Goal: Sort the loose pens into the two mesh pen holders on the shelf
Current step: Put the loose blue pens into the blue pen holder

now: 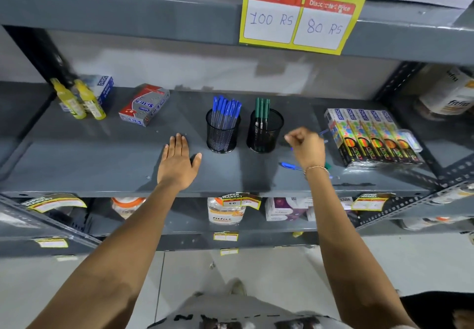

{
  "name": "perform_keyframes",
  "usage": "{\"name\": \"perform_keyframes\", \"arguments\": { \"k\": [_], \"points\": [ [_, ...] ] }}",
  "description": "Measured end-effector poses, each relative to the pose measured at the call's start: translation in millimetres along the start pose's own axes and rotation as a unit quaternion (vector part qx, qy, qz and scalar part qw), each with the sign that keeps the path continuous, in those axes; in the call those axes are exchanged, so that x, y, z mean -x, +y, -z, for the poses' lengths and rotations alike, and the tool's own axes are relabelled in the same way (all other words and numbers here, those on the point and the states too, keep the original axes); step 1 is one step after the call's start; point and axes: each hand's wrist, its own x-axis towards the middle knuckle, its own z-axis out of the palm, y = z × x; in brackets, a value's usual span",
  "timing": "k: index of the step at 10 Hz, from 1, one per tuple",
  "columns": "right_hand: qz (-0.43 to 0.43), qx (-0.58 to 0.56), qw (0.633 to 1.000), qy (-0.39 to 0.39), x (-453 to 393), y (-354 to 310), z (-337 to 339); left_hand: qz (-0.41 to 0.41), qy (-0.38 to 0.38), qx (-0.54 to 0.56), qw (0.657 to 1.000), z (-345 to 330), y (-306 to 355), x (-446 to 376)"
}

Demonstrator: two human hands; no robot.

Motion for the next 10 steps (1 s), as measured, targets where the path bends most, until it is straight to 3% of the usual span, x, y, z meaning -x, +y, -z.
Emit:
{"name": "perform_keyframes", "arguments": {
  "k": [1, 2, 4, 6, 7, 8, 9, 10],
  "points": [
    [-0.059, 0.118, 0.983, -0.128, 8.8, 24.2, 5.9, 0.003, 0.002, -0.005, 1.0, -0.7, 0.4, 0.1],
    [-0.072, 0.165, 0.971, -0.156, 16.1, 26.5, 3.2, 0.001, -0.001, -0.006, 1.0, 0.2, 0.3, 0.2],
    [-0.044, 0.161, 0.98, -0.112, 18.5, 10.3, 0.6, -0.002, -0.005, -0.008, 1.0, 1.5, 0.3, 0.9],
    [0.049, 0.106, 0.991, -0.06, 7.4, -34.9, 8.4, -0.006, -0.001, 0.002, 1.0, 1.1, -0.9, 1.3],
    [0.066, -0.03, 0.997, -0.001, 1.9, -61.8, 17.7, -0.007, 0.003, -0.005, 1.0, 0.7, -1.2, 0.8],
    [0.04, -0.232, 0.971, 0.039, -3.6, -90.4, 18.4, -0.007, 0.006, 0.001, 1.0, 1.1, -1.3, 0.8],
    [0.043, -0.269, 0.961, 0.056, -2.7, -103.3, 1.1, -0.008, 0.008, 0.008, 1.0, 1.1, -1.8, 1.1],
    [0.066, -0.207, 0.975, 0.037, 3.4, -104.8, -28.4, -0.006, 0.011, 0.008, 1.0, 1.2, -1.9, 1.0]
  ]
}}
